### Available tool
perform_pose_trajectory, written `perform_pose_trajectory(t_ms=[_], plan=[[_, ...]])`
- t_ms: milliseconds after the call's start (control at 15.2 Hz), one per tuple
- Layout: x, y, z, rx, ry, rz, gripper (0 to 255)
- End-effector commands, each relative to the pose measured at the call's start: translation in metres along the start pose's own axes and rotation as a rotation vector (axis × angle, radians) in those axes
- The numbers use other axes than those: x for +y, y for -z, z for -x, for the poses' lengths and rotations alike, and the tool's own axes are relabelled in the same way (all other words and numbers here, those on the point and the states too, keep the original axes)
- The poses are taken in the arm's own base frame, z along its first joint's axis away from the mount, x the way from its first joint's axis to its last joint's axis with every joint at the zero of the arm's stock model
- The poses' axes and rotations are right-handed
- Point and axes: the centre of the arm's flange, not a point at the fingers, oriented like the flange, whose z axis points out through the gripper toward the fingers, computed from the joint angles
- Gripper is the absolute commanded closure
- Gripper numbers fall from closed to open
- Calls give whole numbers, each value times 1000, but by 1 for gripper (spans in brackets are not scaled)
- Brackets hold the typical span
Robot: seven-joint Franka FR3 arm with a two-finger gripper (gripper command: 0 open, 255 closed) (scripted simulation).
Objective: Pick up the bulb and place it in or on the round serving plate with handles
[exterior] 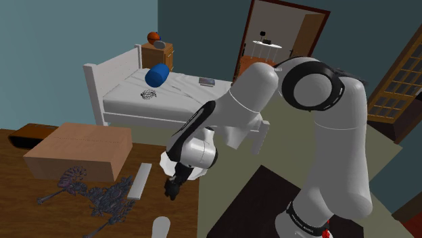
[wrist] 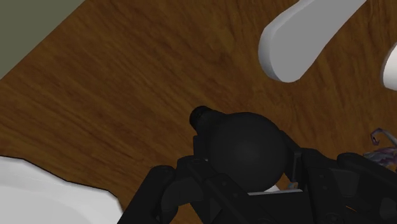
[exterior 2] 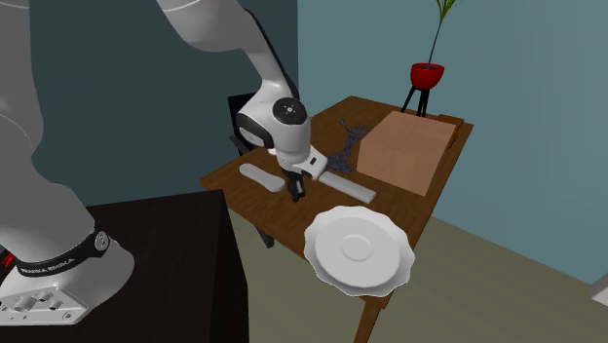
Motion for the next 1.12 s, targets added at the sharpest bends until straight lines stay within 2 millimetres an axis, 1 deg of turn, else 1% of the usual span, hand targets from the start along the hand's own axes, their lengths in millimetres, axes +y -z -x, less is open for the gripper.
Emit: perform_pose_trajectory(t_ms=[0, 924, 1056], plan=[[-4, 9, -2, 0, 0, 0, 255], [-32, 76, -10, 0, 0, 0, 255], [-12, 84, -24, 0, 0, 0, 255]])
